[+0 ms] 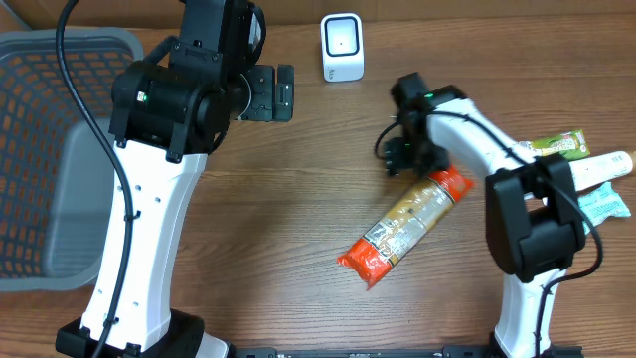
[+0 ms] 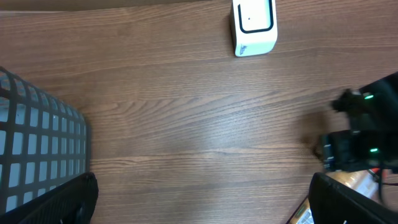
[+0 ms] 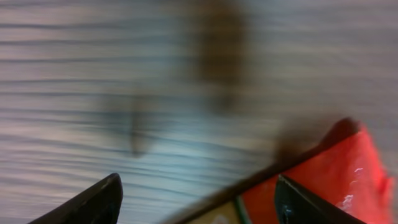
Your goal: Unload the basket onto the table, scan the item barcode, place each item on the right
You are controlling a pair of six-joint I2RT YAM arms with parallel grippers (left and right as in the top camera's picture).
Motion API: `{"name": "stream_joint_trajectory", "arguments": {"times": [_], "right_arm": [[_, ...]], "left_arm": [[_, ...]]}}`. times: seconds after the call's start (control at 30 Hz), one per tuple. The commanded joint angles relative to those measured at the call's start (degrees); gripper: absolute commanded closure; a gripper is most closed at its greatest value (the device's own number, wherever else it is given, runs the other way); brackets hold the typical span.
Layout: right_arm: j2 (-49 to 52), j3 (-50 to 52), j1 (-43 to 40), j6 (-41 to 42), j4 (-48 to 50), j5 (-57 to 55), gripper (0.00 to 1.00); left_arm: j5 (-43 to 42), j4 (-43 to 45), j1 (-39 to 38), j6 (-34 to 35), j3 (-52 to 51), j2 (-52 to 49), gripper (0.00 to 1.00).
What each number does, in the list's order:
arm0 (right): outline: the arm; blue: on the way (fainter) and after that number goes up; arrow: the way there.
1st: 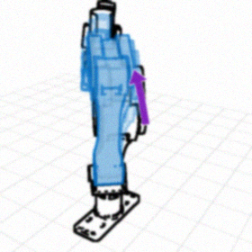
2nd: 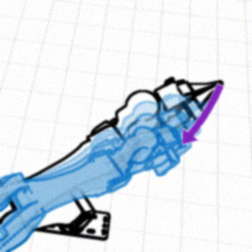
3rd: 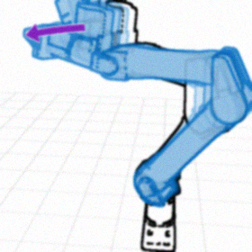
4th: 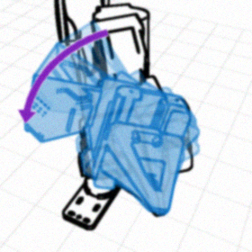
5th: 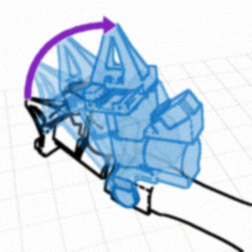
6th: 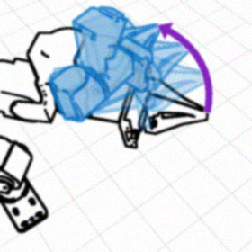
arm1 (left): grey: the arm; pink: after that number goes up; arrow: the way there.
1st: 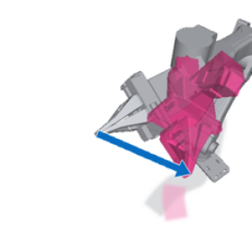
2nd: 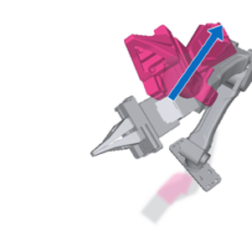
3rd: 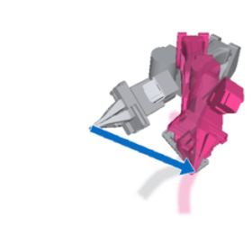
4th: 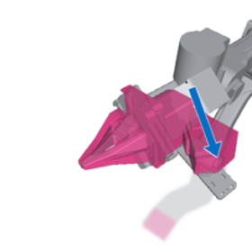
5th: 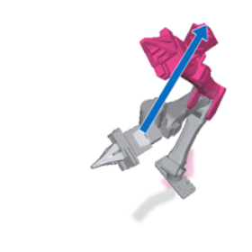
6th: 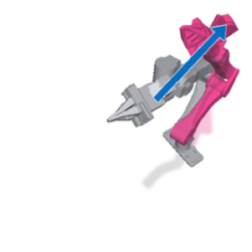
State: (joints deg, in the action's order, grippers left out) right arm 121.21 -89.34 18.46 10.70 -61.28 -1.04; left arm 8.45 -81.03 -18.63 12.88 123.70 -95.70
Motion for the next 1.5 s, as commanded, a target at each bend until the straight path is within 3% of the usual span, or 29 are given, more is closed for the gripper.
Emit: {"name": "stream_joint_trajectory", "arguments": {"times": [0.0,0.1,0.2,0.33,0.63,1.0,1.47], "right_arm": [[-0.2,0.2,-4.9,6.4,-3.5,-4.8,0.22],[-0.3,0.1,-7.7,5.7,-6.2,-2.4,0.23],[-1.6,-0.5,-8.8,0.7,-7.5,4.8,0.30],[-8.1,-0.5,-8.1,-1.6,-6.6,10.0,0.30],[-24.2,1.5,-2.4,-1.6,-10.6,10.2,0.27],[-24.8,20.2,11.4,4.3,-4.4,10.1,0.29],[-24.8,26.0,23.0,10.4,-6.0,8.6,0.32]], "left_arm": [[0.5,0.0,0.2,-1.1,0.2,-0.2,0.01],[0.5,0.0,0.2,-1.1,0.2,-0.2,0.00],[0.5,0.0,0.2,-1.1,0.2,-0.2,0.00],[0.5,0.0,0.2,-1.1,0.2,-0.2,0.00],[0.5,0.0,0.2,-1.1,0.2,-0.2,0.01],[0.5,0.0,0.2,-1.1,0.2,-0.2,0.01],[0.5,0.0,0.2,-1.1,0.2,-0.2,0.00]]}}
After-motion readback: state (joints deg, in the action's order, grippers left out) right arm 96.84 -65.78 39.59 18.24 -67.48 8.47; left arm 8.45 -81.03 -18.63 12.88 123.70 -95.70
